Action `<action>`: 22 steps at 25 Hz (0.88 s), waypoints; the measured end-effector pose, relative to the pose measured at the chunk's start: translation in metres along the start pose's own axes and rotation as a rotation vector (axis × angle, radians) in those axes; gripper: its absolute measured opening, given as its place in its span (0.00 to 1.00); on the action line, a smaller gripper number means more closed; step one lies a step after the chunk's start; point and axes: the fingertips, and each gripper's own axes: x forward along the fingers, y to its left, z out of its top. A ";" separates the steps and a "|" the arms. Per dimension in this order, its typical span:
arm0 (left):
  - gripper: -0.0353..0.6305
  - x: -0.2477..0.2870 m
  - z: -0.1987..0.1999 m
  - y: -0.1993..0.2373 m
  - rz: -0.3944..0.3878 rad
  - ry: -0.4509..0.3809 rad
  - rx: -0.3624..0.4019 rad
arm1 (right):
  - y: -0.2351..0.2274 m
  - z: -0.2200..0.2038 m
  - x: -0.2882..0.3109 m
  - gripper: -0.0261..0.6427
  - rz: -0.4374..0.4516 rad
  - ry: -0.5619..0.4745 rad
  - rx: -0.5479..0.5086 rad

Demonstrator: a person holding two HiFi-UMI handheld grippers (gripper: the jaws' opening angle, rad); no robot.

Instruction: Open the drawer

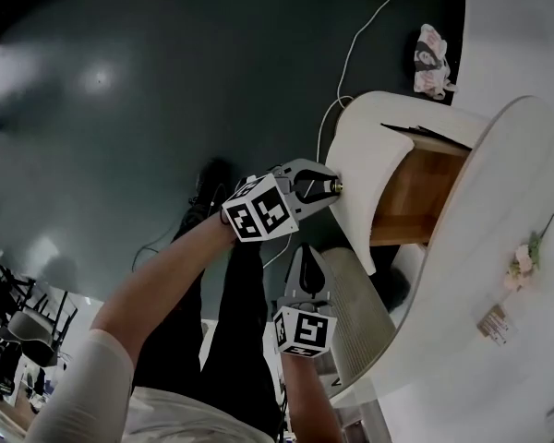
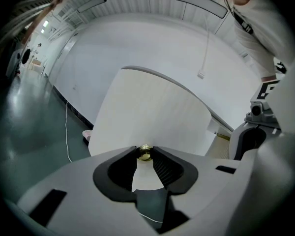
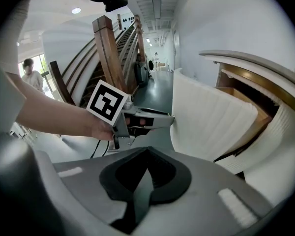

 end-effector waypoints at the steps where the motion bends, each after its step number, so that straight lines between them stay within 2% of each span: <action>1: 0.21 -0.001 0.000 0.000 0.001 0.002 -0.002 | 0.001 0.001 -0.001 0.06 0.005 -0.002 -0.001; 22: 0.21 -0.061 -0.021 0.009 0.028 0.031 -0.036 | 0.042 -0.005 -0.005 0.06 0.082 0.003 -0.032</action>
